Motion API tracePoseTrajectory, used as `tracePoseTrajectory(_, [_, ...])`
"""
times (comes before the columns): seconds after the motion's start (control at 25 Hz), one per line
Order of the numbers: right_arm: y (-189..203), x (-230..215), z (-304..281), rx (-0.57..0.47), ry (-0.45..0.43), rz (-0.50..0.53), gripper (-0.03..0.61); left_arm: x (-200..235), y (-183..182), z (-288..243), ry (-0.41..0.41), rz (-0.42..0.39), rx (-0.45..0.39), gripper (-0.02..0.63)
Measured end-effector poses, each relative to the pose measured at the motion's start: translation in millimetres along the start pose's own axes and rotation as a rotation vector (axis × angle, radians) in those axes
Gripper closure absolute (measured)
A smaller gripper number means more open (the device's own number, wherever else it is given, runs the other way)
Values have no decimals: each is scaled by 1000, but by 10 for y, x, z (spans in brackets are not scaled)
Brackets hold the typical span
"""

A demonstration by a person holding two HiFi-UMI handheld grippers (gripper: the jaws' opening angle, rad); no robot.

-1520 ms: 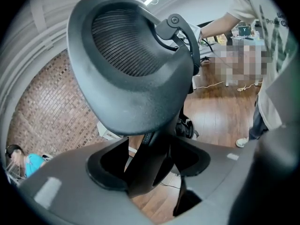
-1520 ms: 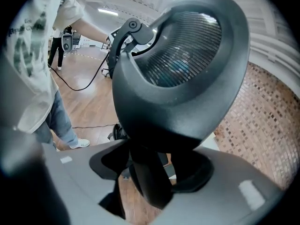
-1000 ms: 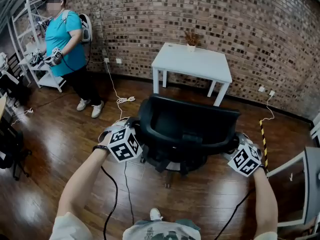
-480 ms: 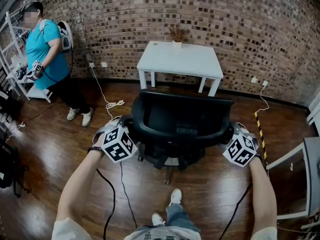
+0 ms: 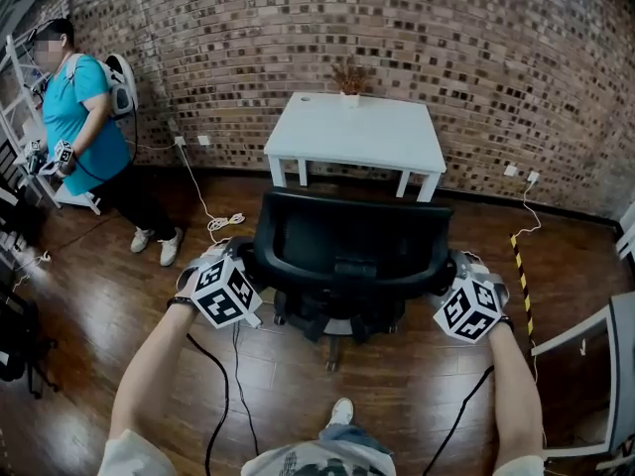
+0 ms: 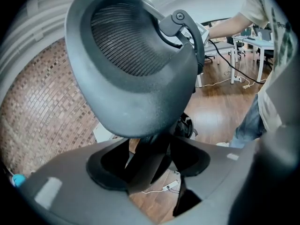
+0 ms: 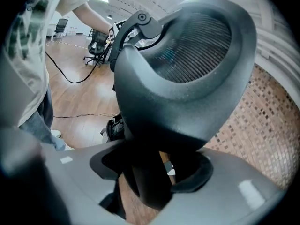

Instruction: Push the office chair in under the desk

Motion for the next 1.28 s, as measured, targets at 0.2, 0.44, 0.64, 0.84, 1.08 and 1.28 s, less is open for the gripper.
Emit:
tracePoseTrajectory(0.2, [123,-312,-238,-11,7,8,302,252,-104,-288,0,12,15,314])
tracePoseTrajectory(0.44, [185,-665,-458,-16,3,16,304,544,-202,-528,-10,32,30,308])
tracePoseTrajectory(0.64, [282,-863,-669,-16,4,18,304,709,-250,-752,-25,35,27,307])
tracePoseTrajectory(0.84, [329,-1106,-862,-8,-11,21,304,907,-293,-930,-30,37,19,307])
tracePoseTrajectory(1.08, [403,-1380,-1089,-1,4,19,301,1159,-364,-1170,-31,29,10,305])
tracePoseTrajectory(1.28, [459,-1639,-1333,1,13,20,301,1420,-399,-1423,-32,23,0,305])
Point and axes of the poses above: the fingertips, and each gripper's own axes: z backward along the fingers, x to its left, y out of its underside, the point moved 3 cm from there along z, backward along the fingers, and after that the axes turned 1 degree about z, right-handed, at the moved point
